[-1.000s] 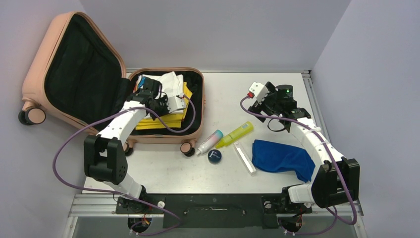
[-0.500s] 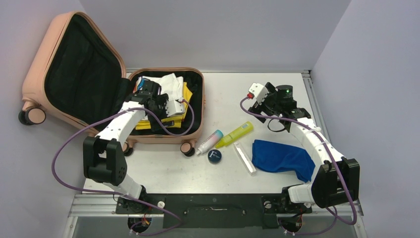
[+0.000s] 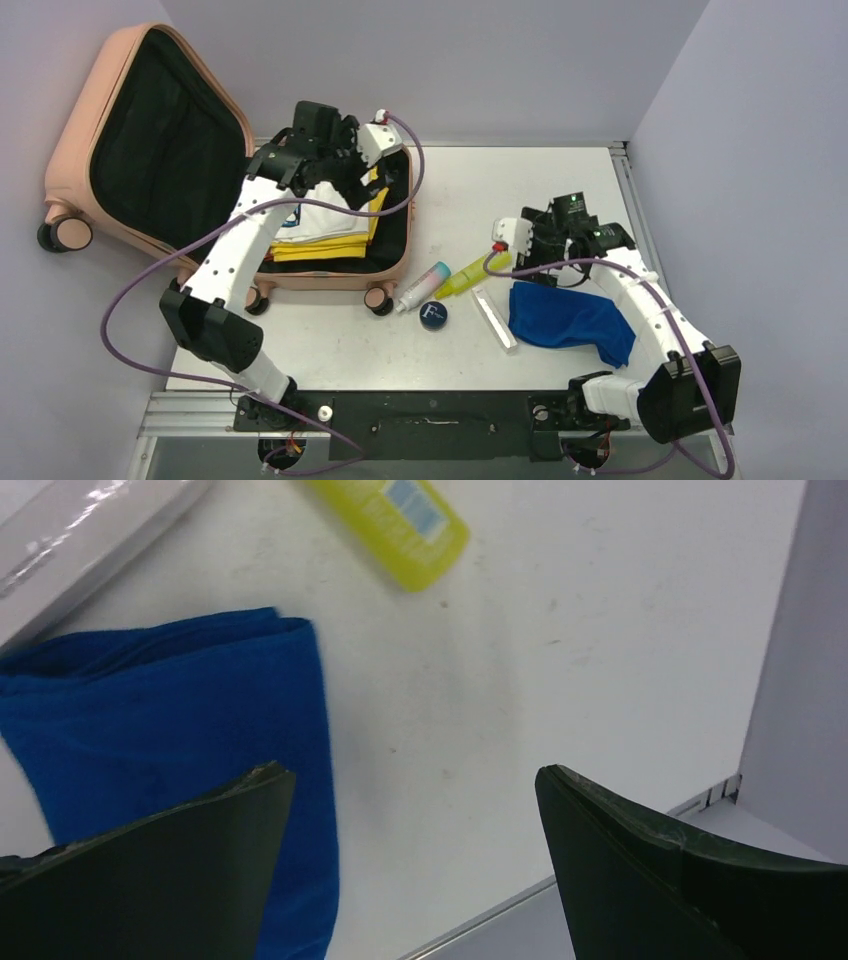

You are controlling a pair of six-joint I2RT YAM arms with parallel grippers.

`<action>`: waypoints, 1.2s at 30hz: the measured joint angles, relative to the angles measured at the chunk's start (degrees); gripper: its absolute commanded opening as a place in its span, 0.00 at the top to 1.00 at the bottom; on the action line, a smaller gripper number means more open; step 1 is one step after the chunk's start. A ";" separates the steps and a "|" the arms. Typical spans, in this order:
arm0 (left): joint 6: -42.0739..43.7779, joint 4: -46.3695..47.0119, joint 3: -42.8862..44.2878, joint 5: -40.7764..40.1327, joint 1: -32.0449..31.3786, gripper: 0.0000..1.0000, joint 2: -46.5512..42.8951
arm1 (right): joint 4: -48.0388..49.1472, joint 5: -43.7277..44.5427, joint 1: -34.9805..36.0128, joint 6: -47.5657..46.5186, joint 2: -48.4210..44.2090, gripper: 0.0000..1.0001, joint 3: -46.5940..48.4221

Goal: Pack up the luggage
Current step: Move the clothes to the center of the board.

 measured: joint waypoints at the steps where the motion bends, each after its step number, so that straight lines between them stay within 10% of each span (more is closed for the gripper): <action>1: -2.71 0.22 0.31 0.44 -1.25 0.04 0.63 | -1.11 0.04 0.92 -0.72 -0.66 0.03 -0.66; 13: -30.45 11.91 -0.20 3.41 -2.67 0.04 6.62 | -6.75 -0.61 13.55 -4.90 -8.59 0.02 -16.33; 22: -34.60 18.05 -4.50 3.15 -2.67 0.04 5.05 | -4.85 -2.73 8.22 -7.32 -4.46 0.02 -15.50; 36: -35.21 20.06 -6.38 -0.02 -2.67 0.04 3.30 | -2.19 1.46 18.56 -4.39 -5.42 0.02 -24.87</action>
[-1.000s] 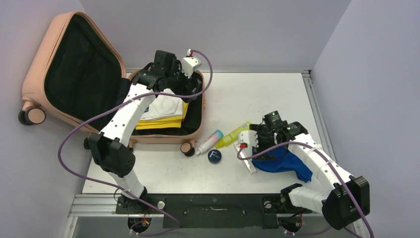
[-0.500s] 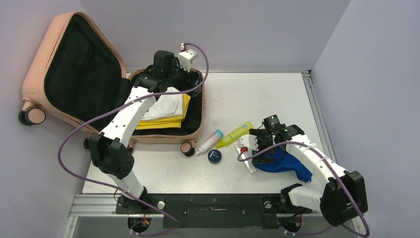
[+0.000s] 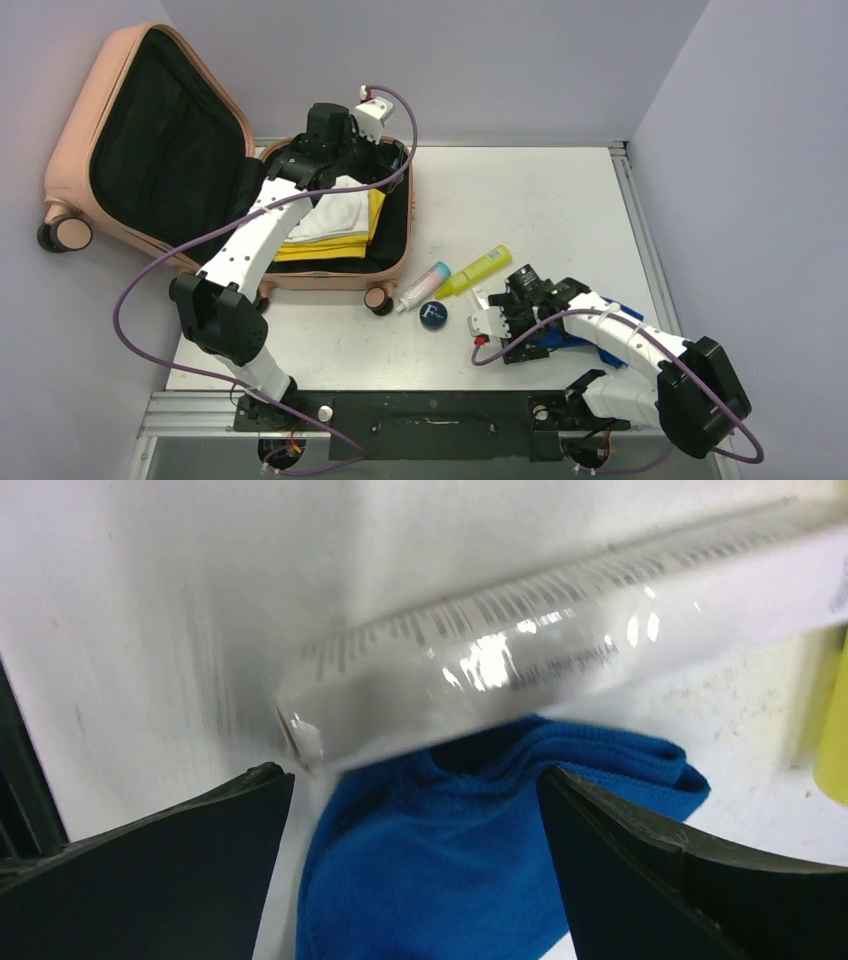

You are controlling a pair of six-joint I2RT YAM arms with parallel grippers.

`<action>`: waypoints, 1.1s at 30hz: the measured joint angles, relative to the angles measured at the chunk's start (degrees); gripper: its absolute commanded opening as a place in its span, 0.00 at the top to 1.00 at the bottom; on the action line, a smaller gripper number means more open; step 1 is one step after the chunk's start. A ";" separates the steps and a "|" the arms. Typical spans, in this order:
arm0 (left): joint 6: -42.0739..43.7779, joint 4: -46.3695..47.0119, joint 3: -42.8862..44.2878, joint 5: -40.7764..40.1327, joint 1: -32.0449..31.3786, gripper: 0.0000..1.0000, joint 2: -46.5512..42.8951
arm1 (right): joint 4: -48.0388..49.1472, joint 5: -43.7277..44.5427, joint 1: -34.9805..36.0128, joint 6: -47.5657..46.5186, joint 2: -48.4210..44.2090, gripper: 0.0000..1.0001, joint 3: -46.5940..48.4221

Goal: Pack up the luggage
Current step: Move the clothes to the center of the board.

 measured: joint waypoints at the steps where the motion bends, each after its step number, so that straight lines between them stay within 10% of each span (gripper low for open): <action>1: -0.07 0.09 0.00 -0.37 0.00 0.04 0.00 | 1.60 1.05 1.84 1.49 0.00 0.02 -0.96; 9: -2.43 1.88 -0.09 -5.33 0.00 0.04 0.00 | 12.26 12.85 9.68 13.57 0.13 0.20 -4.15; 21: -4.15 3.15 -0.42 -7.45 0.00 0.04 0.00 | 16.59 20.72 10.16 18.29 -0.02 0.93 -5.88; 33: -10.86 3.13 3.34 -5.92 -2.89 0.04 3.58 | 20.46 11.19 -12.85 16.55 1.22 0.95 1.81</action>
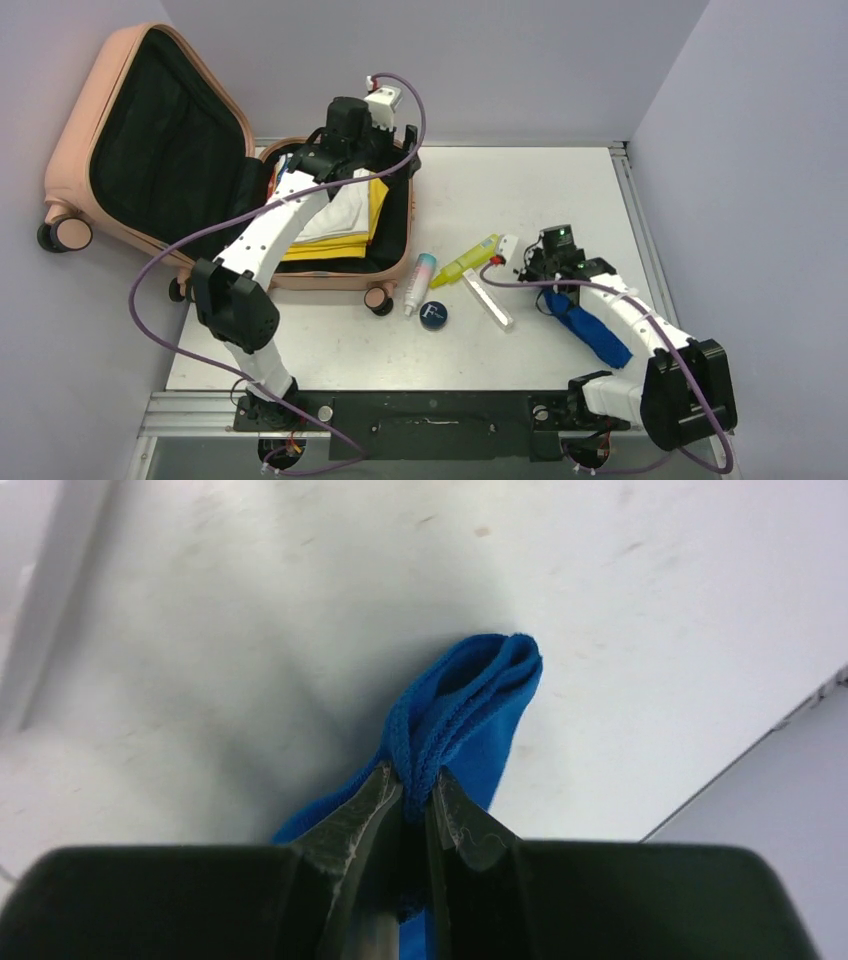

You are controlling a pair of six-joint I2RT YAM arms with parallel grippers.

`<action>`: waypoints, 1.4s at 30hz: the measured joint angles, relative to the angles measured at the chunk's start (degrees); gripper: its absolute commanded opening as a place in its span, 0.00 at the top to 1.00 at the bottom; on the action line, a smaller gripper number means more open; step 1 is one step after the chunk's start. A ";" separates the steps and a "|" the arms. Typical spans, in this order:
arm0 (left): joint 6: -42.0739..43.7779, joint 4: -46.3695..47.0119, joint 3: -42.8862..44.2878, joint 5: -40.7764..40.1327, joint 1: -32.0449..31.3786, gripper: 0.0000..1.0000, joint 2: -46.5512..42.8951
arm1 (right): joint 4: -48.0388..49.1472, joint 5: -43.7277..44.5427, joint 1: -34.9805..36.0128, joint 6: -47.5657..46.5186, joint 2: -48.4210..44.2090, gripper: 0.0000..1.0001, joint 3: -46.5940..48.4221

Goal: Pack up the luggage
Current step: Move the clothes to the center of the board.

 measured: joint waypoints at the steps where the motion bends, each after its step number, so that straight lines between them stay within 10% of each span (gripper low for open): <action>1: -1.20 0.02 1.31 0.57 -0.42 0.04 1.27 | 0.13 -1.40 -2.10 -0.35 0.92 0.95 2.01; 11: -13.35 -1.27 16.50 5.44 -5.64 0.04 17.94 | 6.97 -5.92 -4.48 -1.03 12.20 0.95 8.83; 23: -17.90 -2.40 15.45 7.48 -1.49 0.04 20.37 | 13.68 -8.94 -4.76 5.60 30.16 0.95 28.85; 42: -36.30 2.78 13.31 25.03 -4.85 0.04 32.48 | 18.14 -14.75 0.48 4.76 23.67 0.95 20.81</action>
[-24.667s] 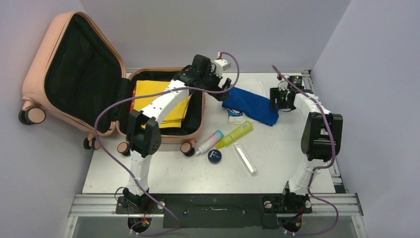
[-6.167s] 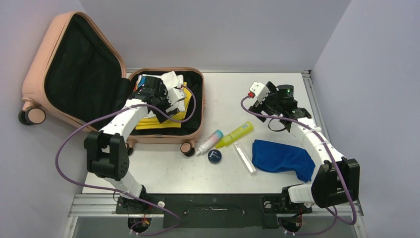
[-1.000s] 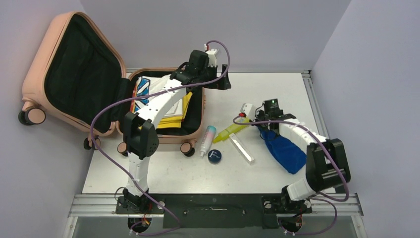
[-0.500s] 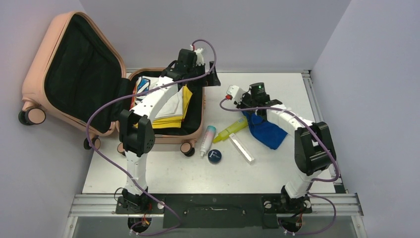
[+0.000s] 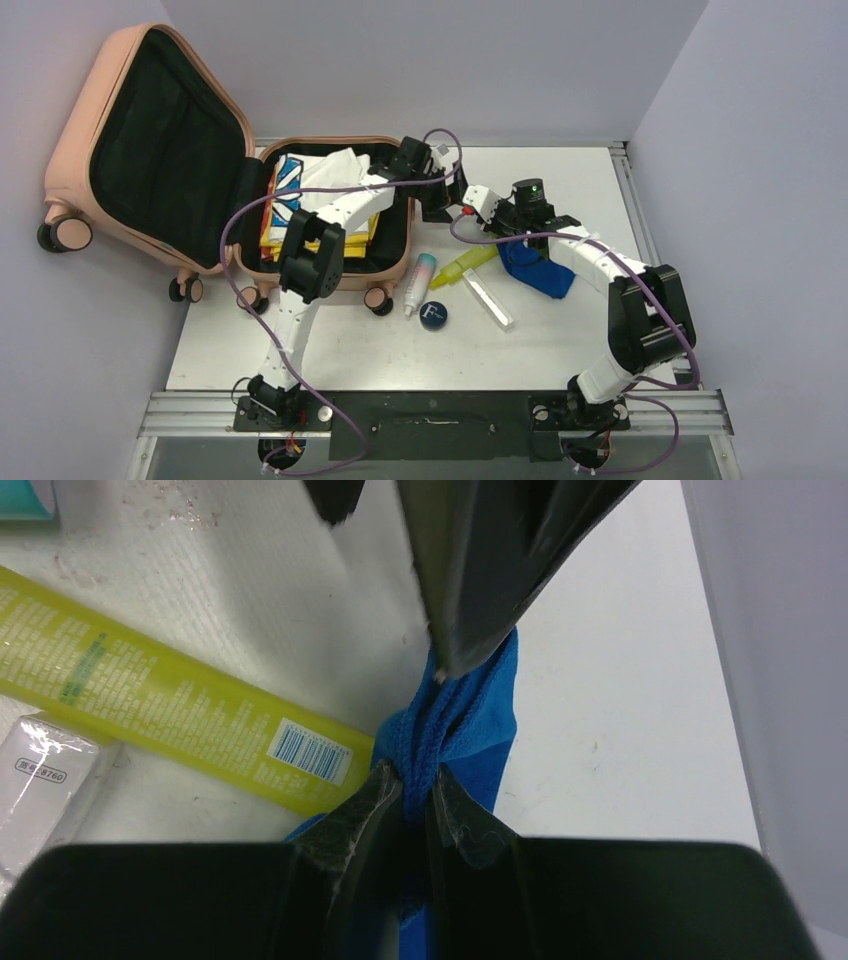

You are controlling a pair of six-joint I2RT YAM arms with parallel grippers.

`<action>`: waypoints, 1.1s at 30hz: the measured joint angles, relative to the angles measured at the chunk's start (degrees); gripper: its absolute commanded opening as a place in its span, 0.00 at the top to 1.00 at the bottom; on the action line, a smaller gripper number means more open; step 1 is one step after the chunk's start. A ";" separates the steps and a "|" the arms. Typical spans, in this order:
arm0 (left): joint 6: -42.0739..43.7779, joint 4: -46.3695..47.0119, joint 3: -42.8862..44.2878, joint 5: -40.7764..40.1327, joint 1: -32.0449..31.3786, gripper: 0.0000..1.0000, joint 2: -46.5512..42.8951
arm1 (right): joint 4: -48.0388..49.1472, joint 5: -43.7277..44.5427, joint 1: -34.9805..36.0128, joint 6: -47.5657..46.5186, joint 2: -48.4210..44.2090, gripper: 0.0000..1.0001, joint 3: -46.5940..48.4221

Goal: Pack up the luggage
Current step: Move the clothes to the center of the board, then pick up the clothes at the center of the board.

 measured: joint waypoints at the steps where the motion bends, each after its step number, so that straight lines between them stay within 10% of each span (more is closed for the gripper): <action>1: -1.20 0.72 0.00 1.01 -0.31 0.04 1.09 | 0.00 -0.24 0.00 -0.17 -0.35 0.95 -0.07; 21: -26.16 27.98 -5.07 11.96 -0.09 0.04 9.25 | -1.38 -1.95 1.57 -1.05 -0.90 0.95 -0.09; 33: -24.70 26.18 -5.42 12.28 -1.62 0.04 9.01 | -1.70 -1.25 4.70 -1.09 0.37 0.95 0.07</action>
